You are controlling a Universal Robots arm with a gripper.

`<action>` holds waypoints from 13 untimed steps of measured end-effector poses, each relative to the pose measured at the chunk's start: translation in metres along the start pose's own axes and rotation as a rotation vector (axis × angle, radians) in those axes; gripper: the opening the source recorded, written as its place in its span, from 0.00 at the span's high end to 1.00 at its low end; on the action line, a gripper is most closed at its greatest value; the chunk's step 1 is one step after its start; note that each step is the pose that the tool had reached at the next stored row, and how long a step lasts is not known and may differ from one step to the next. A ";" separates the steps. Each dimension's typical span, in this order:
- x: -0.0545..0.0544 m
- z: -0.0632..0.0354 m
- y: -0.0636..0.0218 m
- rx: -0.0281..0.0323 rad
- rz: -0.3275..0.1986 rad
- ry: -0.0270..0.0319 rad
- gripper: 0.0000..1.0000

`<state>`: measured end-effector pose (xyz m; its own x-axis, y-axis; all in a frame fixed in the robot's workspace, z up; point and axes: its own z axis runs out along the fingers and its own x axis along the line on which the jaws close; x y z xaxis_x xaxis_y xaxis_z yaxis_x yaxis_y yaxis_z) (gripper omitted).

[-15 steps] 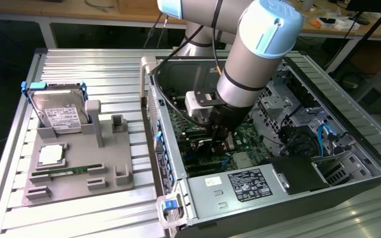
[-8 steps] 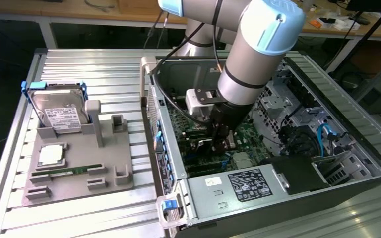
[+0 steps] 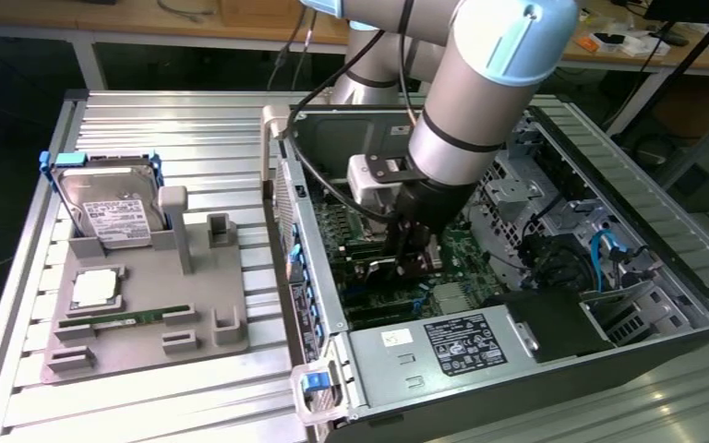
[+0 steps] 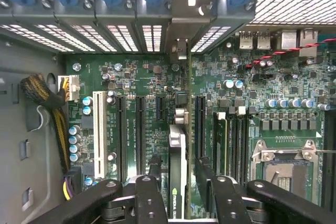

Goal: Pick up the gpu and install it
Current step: 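Insert the gpu into the slot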

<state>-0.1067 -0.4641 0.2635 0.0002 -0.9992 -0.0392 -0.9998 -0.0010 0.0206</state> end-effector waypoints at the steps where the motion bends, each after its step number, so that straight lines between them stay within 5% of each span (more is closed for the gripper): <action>1: 0.000 -0.0018 0.0000 0.0001 0.000 0.0001 0.59; 11: -0.003 -0.0102 0.0002 0.0006 0.000 0.0001 0.59; 13: -0.003 -0.0111 0.0002 0.0006 0.000 0.0000 0.68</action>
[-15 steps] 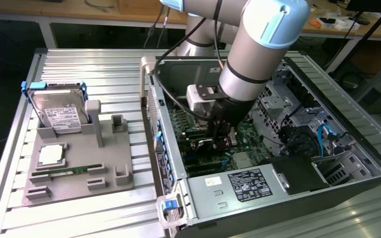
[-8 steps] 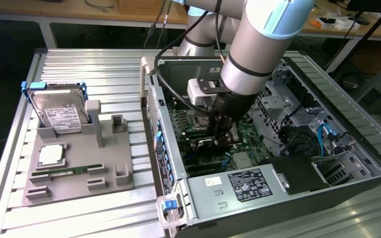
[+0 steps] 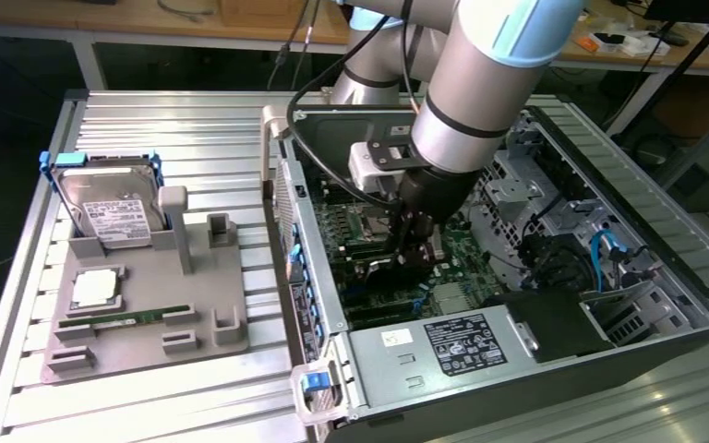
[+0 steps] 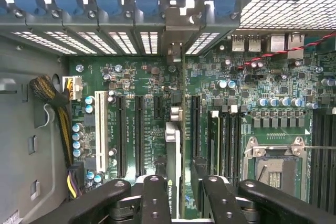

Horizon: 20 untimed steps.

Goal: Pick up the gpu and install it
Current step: 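Insert the gpu into the slot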

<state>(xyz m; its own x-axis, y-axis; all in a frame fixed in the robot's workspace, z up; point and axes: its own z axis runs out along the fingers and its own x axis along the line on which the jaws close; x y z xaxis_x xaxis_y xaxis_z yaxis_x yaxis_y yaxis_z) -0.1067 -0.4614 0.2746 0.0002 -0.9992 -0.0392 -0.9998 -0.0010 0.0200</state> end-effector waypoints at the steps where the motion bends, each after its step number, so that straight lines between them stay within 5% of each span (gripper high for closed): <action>1: 0.000 -0.0005 0.0000 0.0000 0.000 0.0000 0.68; 8: -0.001 -0.0084 0.0002 0.0002 0.000 -0.0001 0.69; 10: -0.001 -0.0084 0.0002 0.0001 0.000 0.0001 0.89; 20: -0.001 -0.0084 0.0002 0.0001 0.000 0.0001 0.89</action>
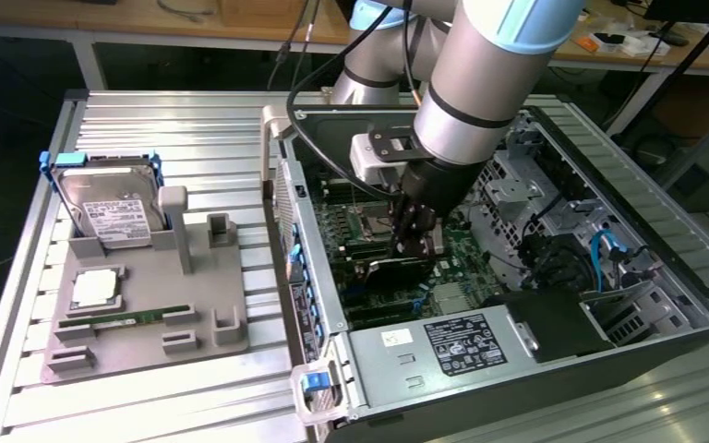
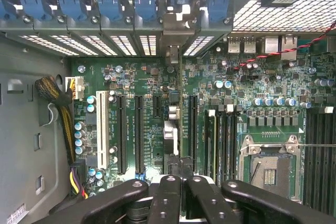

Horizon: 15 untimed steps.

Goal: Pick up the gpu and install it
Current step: 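Press down on the gpu until it lock into place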

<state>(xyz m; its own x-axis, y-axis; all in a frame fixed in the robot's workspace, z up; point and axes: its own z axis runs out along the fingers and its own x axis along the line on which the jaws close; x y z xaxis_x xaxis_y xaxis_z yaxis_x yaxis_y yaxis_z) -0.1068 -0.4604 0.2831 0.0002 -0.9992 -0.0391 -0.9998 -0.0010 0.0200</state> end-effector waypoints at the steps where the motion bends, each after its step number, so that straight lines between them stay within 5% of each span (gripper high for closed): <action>1: 0.000 0.0000 0.0000 0.0000 0.000 0.0000 0.89; 9: 0.000 0.0000 0.0021 0.0000 0.000 0.0001 0.89; 15: 0.000 0.0003 0.0147 0.0032 0.000 0.0000 0.89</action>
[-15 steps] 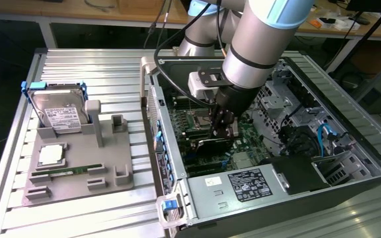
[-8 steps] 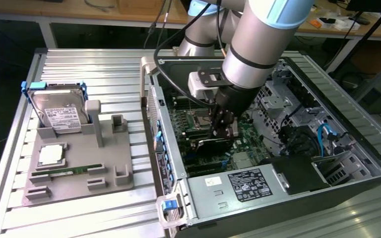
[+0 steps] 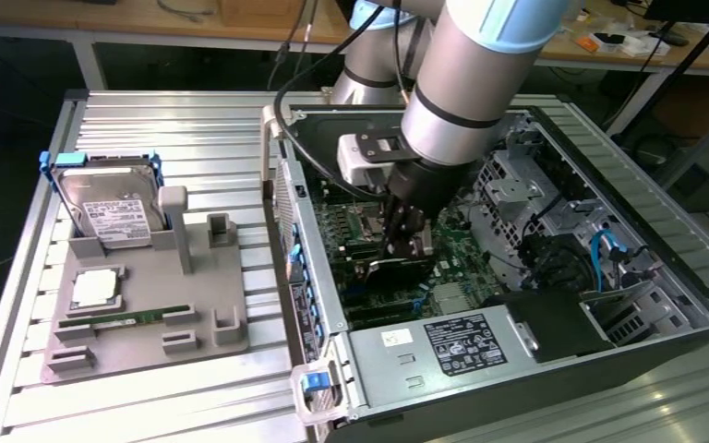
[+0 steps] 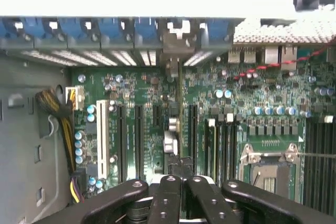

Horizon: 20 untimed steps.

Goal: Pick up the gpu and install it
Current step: 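Press down on the gpu until it lock into place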

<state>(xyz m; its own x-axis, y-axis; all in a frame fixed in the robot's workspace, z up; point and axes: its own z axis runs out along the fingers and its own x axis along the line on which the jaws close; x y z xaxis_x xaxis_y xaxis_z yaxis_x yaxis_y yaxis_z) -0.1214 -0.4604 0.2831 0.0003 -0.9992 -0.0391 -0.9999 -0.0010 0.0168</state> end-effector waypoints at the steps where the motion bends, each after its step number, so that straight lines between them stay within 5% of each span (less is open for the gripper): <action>1: 0.000 0.0001 0.0062 0.0016 0.000 0.0000 0.89; 14: 0.000 0.0013 0.0514 0.0046 0.000 0.0000 0.89; 20: 0.000 0.0013 0.0541 0.0047 0.000 0.0000 0.89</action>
<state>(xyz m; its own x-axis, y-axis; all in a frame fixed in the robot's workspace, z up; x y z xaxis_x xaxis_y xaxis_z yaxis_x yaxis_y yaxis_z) -0.1756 -0.4604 0.2827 0.0006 -0.9992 -0.0391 -0.9999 -0.0010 0.0120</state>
